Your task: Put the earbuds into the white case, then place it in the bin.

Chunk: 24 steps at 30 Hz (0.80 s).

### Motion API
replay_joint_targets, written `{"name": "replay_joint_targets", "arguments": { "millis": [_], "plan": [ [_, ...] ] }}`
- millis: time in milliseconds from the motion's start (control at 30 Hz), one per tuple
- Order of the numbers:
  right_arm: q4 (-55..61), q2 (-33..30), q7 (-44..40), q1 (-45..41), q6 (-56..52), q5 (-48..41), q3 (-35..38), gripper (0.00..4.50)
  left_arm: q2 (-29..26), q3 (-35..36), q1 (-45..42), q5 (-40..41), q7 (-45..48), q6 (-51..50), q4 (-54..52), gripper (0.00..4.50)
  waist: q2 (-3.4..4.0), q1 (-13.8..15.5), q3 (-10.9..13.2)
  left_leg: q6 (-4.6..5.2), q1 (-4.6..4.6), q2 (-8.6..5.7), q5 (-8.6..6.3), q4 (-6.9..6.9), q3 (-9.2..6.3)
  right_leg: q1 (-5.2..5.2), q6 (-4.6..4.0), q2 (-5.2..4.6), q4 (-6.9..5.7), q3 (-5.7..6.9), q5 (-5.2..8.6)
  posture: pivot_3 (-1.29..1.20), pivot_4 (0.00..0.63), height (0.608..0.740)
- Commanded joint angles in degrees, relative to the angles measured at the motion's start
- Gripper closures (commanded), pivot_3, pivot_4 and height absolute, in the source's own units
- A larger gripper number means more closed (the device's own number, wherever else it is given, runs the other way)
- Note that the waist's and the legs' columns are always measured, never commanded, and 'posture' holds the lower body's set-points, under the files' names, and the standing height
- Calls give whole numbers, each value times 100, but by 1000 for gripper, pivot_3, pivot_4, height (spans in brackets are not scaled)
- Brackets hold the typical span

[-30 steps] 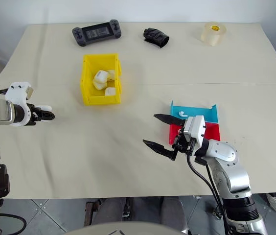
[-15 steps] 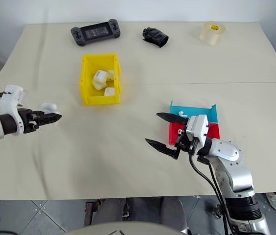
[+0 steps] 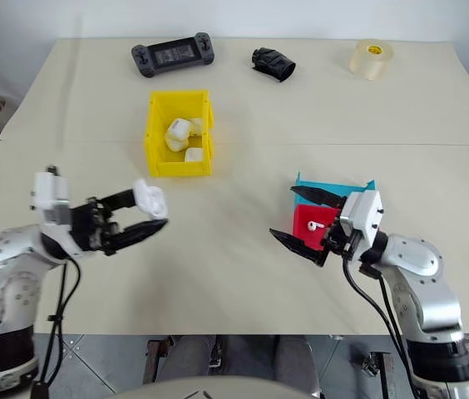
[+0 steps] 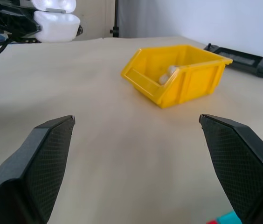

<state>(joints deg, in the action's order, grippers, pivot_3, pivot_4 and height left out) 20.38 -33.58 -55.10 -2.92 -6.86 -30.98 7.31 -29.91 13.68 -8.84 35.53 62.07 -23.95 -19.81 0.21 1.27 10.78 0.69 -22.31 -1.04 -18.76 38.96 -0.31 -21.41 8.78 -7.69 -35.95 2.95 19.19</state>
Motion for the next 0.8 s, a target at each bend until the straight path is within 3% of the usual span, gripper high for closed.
{"name": "replay_joint_targets", "arguments": {
  "millis": [33,133,300,467,633,800],
  "plan": [
    [426,-278,97,320,-91,-194,598,0,225,-571,-213,-80,436,726,32,1701,0,0,0,0,0,1,0,2,1,0,1,2,1,0,0,0,150,740],
    [531,-449,149,583,-178,-274,940,0,465,-868,-371,24,526,844,192,1701,0,13,0,2,2,-1,2,5,-1,10,1,2,3,4,0,0,150,740],
    [620,-1054,-358,1932,-274,-399,2591,0,1626,-1833,-775,-109,1079,1930,708,1701,11,81,-5,10,4,-7,2,7,-6,25,2,0,11,9,-1,0,150,740],
    [436,-1246,-857,2836,-252,-348,3533,0,2052,-2206,-1052,-245,1196,2348,1077,1701,14,21,-7,21,31,-14,-4,7,-2,74,12,16,55,13,-6,0,150,740],
    [450,-1344,-1132,3398,-367,-333,4106,0,2048,-2313,-1308,-451,945,2317,1290,1701,21,8,-11,23,40,-13,-5,4,-2,83,11,15,63,11,-5,0,150,740],
    [647,-1727,-1023,3418,-902,-186,3878,0,1793,-2398,-1402,-603,853,2270,1169,1701,24,20,-13,23,44,8,-5,5,-5,85,11,12,86,9,-5,0,150,740]
  ]
}}
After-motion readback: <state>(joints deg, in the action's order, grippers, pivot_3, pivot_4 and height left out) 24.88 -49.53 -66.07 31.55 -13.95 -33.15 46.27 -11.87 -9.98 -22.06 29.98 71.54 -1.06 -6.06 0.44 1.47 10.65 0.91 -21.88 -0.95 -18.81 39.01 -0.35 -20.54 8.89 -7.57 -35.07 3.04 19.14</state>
